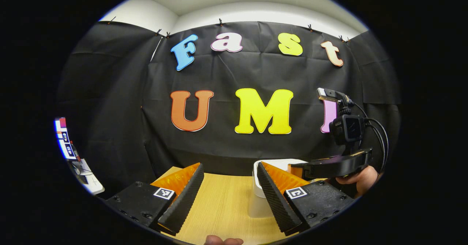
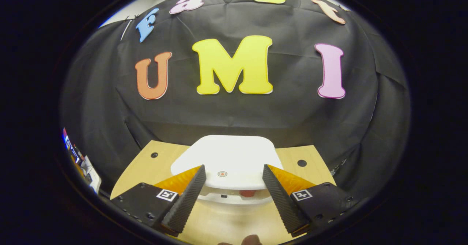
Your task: Press the lid of the desktop garbage bin to open it, pick up the crumpled paper on the desktop and throw it into the bin, then pick up the pop can on the desktop and drop it into the bin, and finally close the garbage bin lid.
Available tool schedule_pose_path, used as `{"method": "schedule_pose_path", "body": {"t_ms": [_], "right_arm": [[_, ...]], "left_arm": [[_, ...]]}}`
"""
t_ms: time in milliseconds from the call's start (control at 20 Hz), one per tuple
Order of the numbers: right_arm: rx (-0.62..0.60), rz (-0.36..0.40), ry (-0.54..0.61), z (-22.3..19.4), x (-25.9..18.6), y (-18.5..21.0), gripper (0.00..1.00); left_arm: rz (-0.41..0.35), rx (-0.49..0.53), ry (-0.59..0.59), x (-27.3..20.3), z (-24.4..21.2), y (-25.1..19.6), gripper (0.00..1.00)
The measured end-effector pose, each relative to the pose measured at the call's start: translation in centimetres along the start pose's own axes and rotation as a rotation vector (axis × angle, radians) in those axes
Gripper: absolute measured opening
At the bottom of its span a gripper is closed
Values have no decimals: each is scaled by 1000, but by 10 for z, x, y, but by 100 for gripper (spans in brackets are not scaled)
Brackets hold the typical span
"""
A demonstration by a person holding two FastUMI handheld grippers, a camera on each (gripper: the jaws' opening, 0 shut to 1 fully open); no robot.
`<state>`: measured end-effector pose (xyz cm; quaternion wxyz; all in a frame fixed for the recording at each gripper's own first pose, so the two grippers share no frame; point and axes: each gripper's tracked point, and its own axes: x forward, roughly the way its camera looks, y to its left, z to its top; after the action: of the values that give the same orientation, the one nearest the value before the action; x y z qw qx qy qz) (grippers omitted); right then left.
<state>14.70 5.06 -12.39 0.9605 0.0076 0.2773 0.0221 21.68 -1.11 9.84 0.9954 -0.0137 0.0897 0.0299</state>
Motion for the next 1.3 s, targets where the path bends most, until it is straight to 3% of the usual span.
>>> {"method": "schedule_pose_path", "body": {"t_ms": [1100,1300], "right_arm": [[-30,7,92,-42,23,1,99],[-76,7,35,-47,27,3,100]], "left_arm": [[2,-9,34,8,-13,3,94],[-12,-15,37,8,-14,-4,95]]}}
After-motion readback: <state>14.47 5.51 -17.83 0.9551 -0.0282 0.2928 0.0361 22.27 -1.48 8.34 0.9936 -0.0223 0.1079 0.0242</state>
